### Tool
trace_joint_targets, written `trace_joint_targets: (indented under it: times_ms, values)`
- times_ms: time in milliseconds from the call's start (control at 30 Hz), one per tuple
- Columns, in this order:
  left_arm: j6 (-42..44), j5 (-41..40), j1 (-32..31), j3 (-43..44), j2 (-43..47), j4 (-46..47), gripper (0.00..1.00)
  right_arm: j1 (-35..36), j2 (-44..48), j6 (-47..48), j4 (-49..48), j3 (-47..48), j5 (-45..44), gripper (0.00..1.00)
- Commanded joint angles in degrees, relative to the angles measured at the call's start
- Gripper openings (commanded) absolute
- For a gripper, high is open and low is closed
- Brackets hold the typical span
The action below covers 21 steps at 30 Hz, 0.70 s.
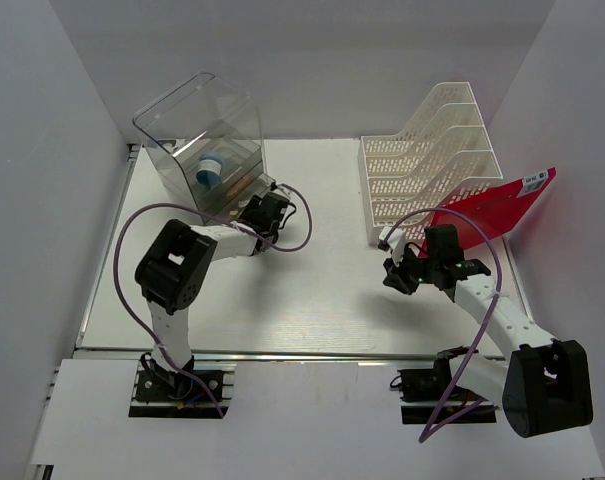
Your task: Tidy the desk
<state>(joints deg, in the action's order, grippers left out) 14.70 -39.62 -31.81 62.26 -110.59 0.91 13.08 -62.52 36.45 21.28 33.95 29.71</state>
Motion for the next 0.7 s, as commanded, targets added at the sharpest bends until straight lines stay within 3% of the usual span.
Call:
trace_joint_targets:
  times_ms: [0, 667]
  values:
    - [0.94, -4.41, 0.00, 3.13, -0.33, 2.35, 0.48, -0.16, -0.15, 0.64, 0.52, 0.41, 0.34, 0.20]
    - [5.25, -12.15, 1.58, 8.58, -8.85, 3.40, 0.67, -0.34, 0.03, 0.73, 0.78, 0.59, 0.17, 0.18]
